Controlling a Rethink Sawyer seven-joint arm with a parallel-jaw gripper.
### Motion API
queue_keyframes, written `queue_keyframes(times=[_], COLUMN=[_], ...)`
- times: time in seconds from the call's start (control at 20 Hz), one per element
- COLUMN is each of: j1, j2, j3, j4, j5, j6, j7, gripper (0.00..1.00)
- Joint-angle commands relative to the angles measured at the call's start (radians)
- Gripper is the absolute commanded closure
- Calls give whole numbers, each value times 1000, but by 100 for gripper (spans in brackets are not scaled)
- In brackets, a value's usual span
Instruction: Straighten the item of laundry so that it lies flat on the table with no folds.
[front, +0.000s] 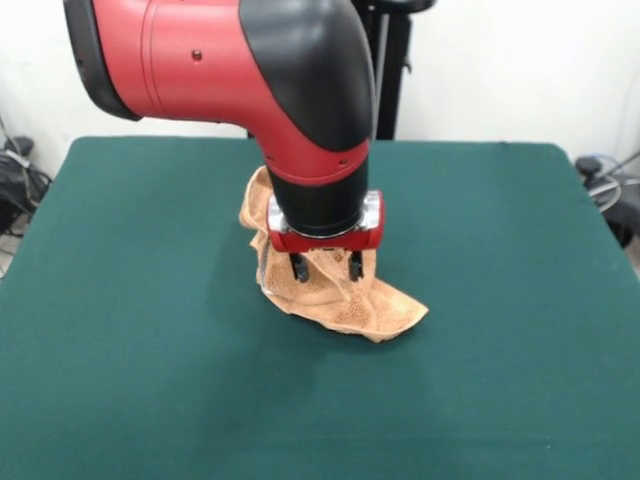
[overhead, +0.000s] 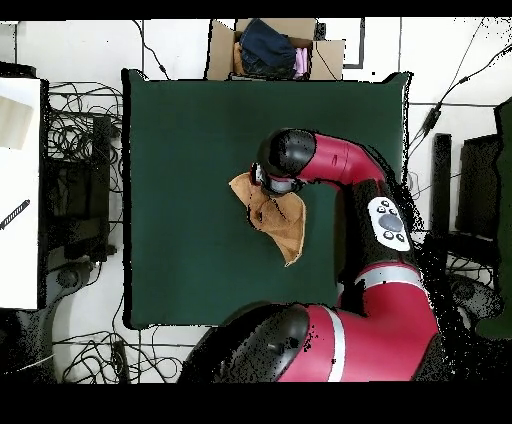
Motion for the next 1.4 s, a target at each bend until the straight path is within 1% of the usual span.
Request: queue_keyframes(times=[0.05, 0.35, 1.15, 1.2, 1.4], j1=[33, 38, 36, 33, 48], j2=[-29, -36, -38, -40, -49], j3=[19, 9, 7, 10, -6], j4=[75, 88, 90, 96, 97], j5=[9, 2, -7, -7, -15], j6=[-22, -56, -64, -77, -103], j7=[108, 118, 108, 107, 137], gripper=[0, 0, 0, 100, 100])
